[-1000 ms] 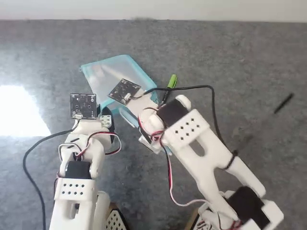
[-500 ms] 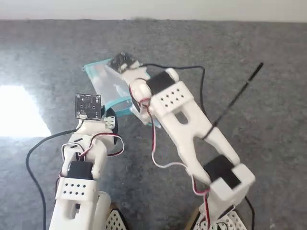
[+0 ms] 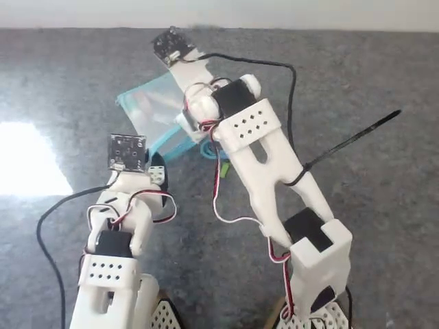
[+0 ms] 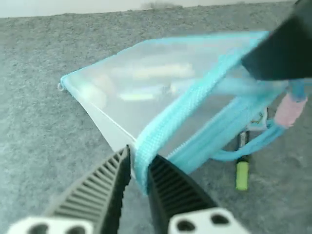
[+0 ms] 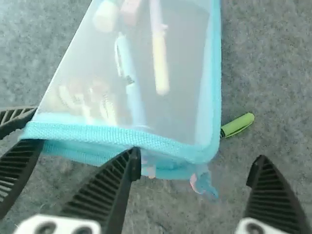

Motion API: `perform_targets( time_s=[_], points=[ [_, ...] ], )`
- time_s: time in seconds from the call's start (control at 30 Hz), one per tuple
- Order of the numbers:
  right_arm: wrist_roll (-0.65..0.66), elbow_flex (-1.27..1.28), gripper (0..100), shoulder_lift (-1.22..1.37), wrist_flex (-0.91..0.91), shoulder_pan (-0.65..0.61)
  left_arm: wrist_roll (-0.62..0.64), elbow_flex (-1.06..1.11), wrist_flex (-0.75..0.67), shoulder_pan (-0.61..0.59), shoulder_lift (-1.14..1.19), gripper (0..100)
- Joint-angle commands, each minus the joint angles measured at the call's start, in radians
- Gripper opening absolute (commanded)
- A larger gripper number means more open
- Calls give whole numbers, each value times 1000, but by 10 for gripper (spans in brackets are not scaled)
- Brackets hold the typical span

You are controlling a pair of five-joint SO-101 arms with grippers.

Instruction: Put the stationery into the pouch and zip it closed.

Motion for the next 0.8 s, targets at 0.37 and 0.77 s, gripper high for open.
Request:
perform_targets(
  time_s=[0.37, 0.77],
  points=[
    [-72, -103, 362, -203, 162, 82, 2, -41, -14, -110, 0, 12],
    [-239, 353, 362, 45, -189, 179, 57, -84, -14, -236, 0, 12]
  ],
)
